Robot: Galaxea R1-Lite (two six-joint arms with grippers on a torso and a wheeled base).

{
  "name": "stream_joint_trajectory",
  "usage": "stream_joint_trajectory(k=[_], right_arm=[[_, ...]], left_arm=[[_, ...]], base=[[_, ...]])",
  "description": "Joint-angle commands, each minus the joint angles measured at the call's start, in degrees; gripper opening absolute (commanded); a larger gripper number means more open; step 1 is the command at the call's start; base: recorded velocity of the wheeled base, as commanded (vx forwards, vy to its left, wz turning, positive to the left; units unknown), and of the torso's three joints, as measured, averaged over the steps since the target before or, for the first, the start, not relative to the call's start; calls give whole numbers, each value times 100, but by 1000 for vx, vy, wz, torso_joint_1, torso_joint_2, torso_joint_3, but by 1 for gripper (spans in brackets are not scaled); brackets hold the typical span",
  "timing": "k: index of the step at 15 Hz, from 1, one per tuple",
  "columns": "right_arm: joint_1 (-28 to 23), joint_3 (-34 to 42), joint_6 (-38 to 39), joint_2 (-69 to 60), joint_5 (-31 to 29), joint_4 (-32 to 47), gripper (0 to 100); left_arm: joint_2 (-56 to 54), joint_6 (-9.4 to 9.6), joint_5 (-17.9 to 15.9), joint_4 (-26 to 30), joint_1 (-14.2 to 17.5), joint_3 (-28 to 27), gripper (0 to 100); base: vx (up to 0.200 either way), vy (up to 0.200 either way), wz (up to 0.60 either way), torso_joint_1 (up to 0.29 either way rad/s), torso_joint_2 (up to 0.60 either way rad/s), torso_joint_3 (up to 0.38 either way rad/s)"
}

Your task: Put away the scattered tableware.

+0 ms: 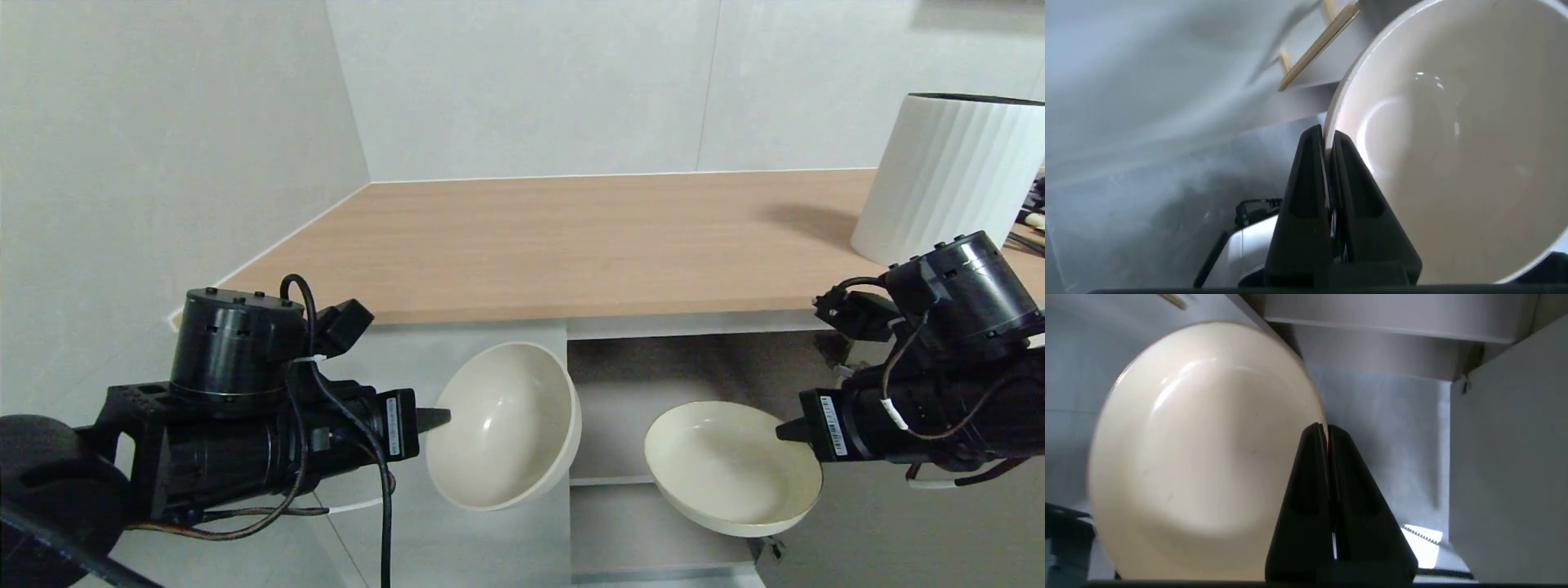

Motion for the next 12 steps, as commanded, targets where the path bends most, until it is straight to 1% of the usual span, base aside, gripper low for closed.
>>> stream_joint_trajectory(k=[1,5,6,9,12], right_arm=[[1,-1,1,42,0,1,0],[1,-1,-17,51,0,1,0],[1,-1,-17,59,0,1,0],[1,-1,-17,95,0,1,0],[1,-18,-17,367,-9,-52,0]], left_arm=[[5,-3,1,1,0,0,0],[-3,-3,1,1,0,0,0],[-3,6,1,1,0,0,0],[-21,-3,1,10,-9,0,0],[-21,6,1,19,-53,8,0]], base=[[0,0,0,-154,456,305],[0,0,0,-132,461,321],[0,0,0,-61,251,183],[0,0,0,-27,102,66],[0,0,0,0,0,0]])
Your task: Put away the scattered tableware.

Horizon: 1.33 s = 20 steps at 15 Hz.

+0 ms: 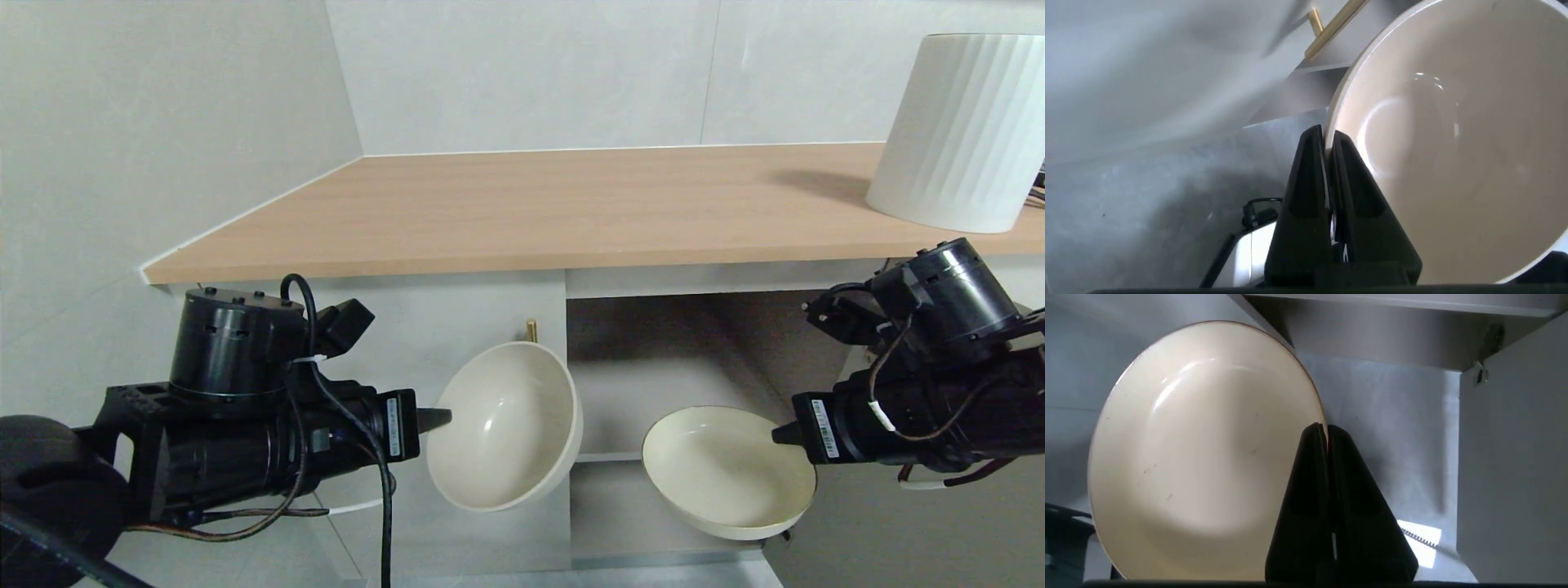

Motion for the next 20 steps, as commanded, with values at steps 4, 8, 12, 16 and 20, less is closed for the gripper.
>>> stream_joint_trajectory(k=[4,8,12,16,20], right_arm=[[1,107,54,1466,-387,-786,0],[-78,107,344,2723,-501,-1929,0],[-403,107,775,3866,-993,-3906,0],[-641,-16,749,4534,-1292,-4926,0],[-720,-359,766,4833,-1644,-4987,0]], left_arm=[[34,3,-1,109,-185,37,0],[42,3,-1,126,-185,28,0],[16,3,-1,135,-193,28,0],[42,3,-1,135,-220,37,0],[42,3,-1,135,-220,37,0]], base=[[0,0,0,0,0,0],[0,0,0,0,0,0],[0,0,0,0,0,0],[0,0,0,0,0,0],[0,0,0,0,0,0]])
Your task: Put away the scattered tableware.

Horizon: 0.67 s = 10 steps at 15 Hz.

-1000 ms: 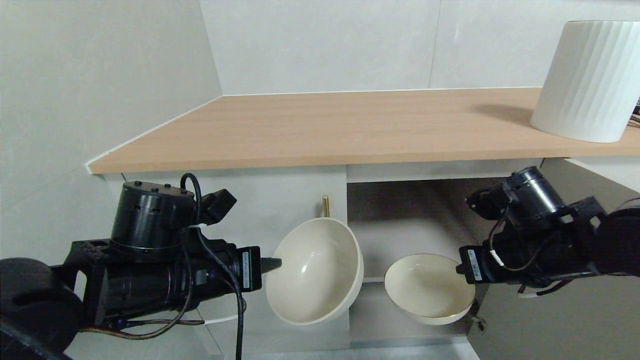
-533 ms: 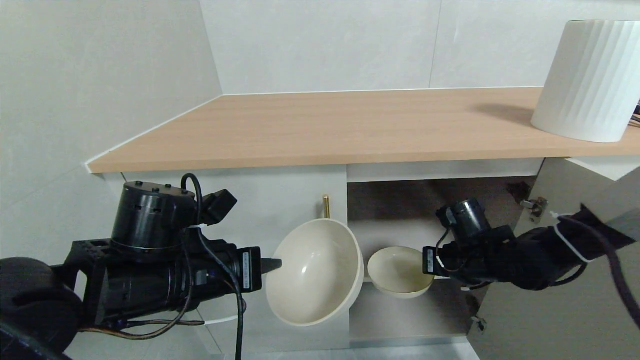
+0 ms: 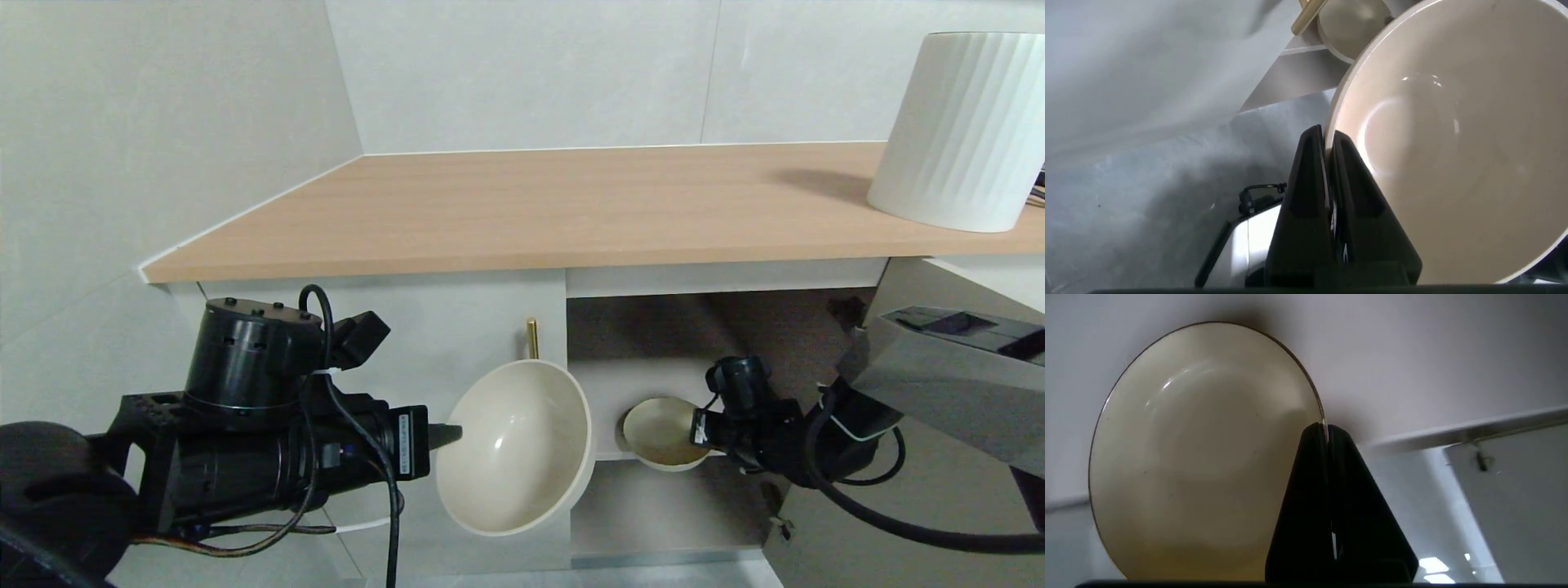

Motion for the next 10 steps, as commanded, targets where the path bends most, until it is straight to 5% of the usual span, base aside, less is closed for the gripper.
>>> stream_joint_trajectory(k=[1,10], right_arm=[[-29,-149,1,205,-4,-2,0],[-293,-659,168,416,-118,6,0]], left_arm=[[56,0,5,-8,-2,-1,0],[223,0,14,-8,-45,8,0]], base=[[0,0,0,0,0,0],[0,0,0,0,0,0]])
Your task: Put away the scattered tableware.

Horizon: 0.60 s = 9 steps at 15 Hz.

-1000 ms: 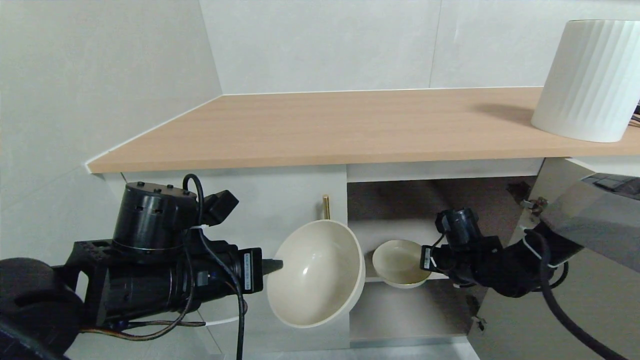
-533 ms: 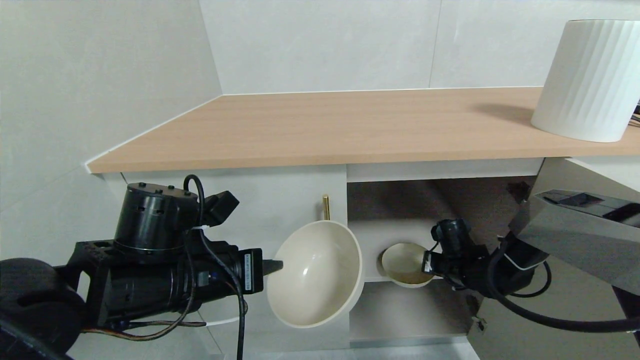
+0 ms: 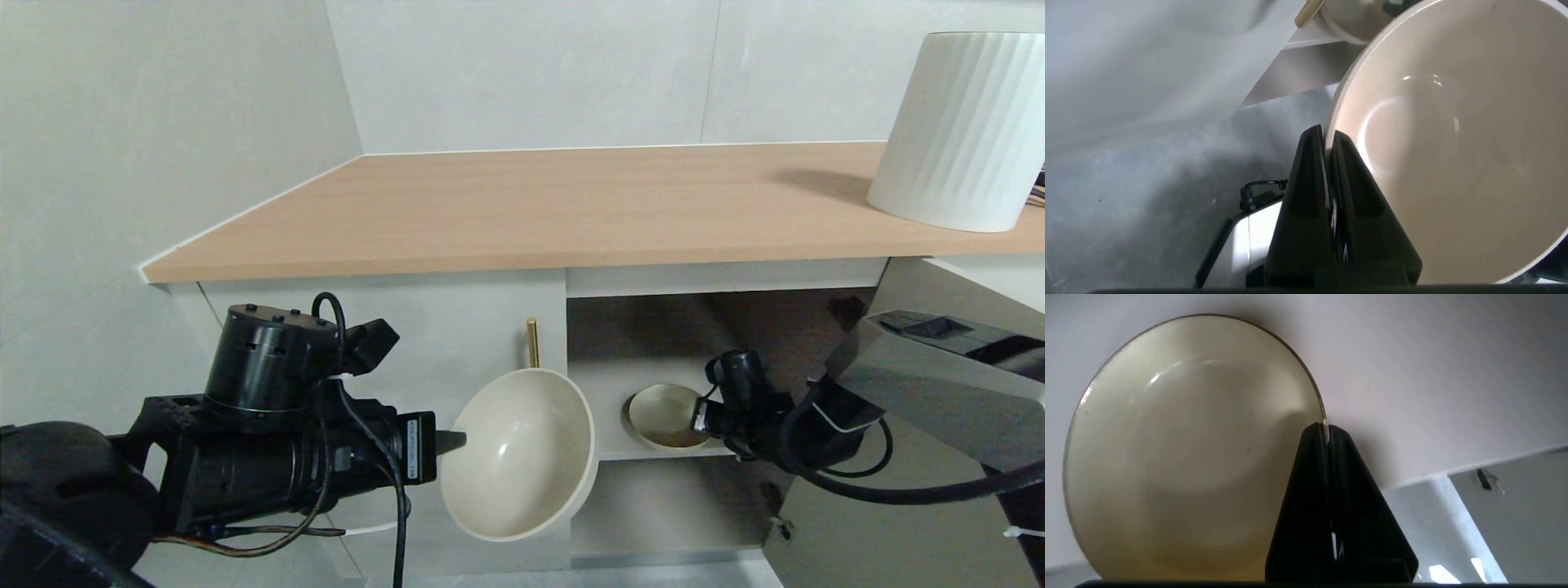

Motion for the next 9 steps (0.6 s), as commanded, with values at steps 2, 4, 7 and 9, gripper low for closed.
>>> stream_joint_trajectory(k=[2,4,7,9], right_arm=[[-32,-222,3,38,-4,32,0],[-41,-372,3,117,-4,58,0],[-41,-389,-15,170,-4,58,0],[-41,-425,-6,170,-4,58,0]], left_arm=[[37,0,9,-2,-22,8,0],[28,0,18,-2,-22,-1,0],[46,0,18,-2,-22,-1,0],[46,0,18,-2,-30,8,0]], base=[[0,0,0,0,0,0],[0,0,0,0,0,0],[0,0,0,0,0,0],[0,0,0,0,0,0]])
